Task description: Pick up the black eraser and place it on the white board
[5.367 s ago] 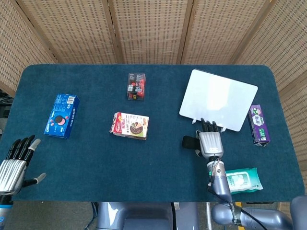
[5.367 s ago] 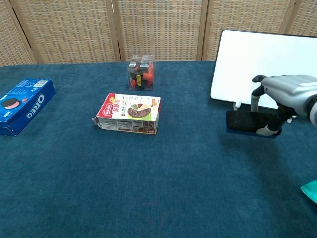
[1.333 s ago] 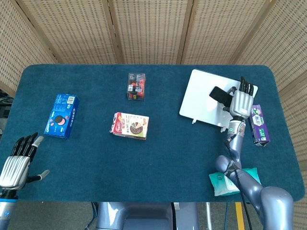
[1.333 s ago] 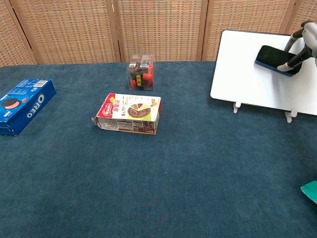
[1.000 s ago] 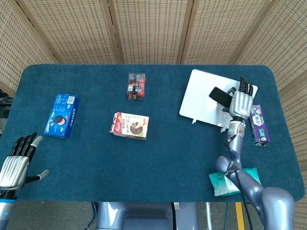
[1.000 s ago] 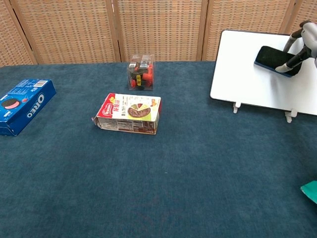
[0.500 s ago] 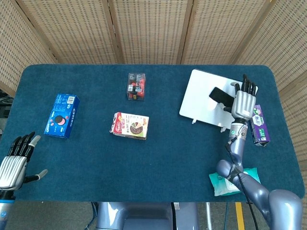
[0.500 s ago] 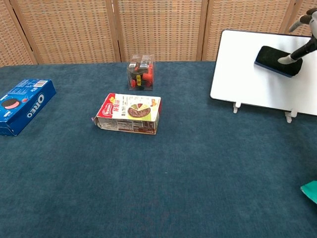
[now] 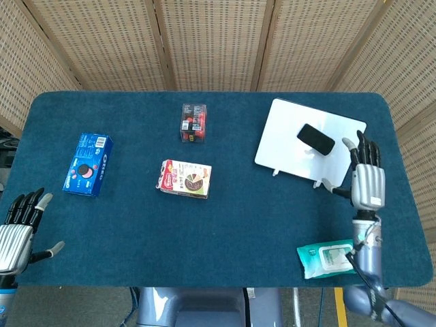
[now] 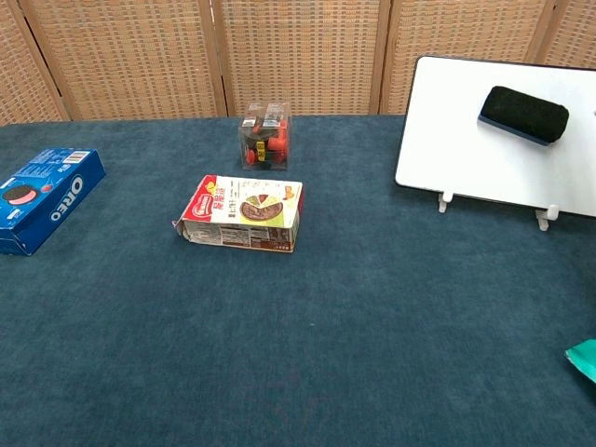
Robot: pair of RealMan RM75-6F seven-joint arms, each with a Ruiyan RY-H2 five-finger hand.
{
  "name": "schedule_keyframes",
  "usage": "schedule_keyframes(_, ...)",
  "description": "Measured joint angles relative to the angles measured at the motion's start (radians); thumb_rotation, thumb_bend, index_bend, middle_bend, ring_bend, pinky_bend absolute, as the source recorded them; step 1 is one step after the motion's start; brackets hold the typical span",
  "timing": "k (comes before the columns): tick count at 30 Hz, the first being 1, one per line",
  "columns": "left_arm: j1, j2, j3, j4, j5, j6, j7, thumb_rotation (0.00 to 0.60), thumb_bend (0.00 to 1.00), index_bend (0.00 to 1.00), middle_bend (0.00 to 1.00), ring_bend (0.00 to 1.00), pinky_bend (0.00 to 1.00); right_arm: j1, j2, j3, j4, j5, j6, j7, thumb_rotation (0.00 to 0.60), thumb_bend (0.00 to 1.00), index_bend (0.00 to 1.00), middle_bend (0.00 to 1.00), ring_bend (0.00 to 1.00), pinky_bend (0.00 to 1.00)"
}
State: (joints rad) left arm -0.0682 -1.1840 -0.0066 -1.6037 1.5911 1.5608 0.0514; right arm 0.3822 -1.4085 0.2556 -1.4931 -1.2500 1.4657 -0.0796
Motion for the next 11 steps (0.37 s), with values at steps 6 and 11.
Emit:
schedule_keyframes(6,0.004,-0.014,-0.011,0.012,-0.016,0.005,0.026,0.6,0.0,0.0,0.0,0.0,0.0,-0.108,0.079,-0.173,0.001,-0.196,0.071,-0.06,0.6,0.0,0.02,0.0,0.0,0.0)
schedule_keyframes(11,0.007,-0.023,-0.009,0.016,-0.009,0.011,0.044,0.6,0.0,0.0,0.0,0.0,0.0,-0.166,0.082,-0.236,0.096,-0.273,0.12,-0.084,0.6,0.0,0.02,0.0,0.0,0.0)
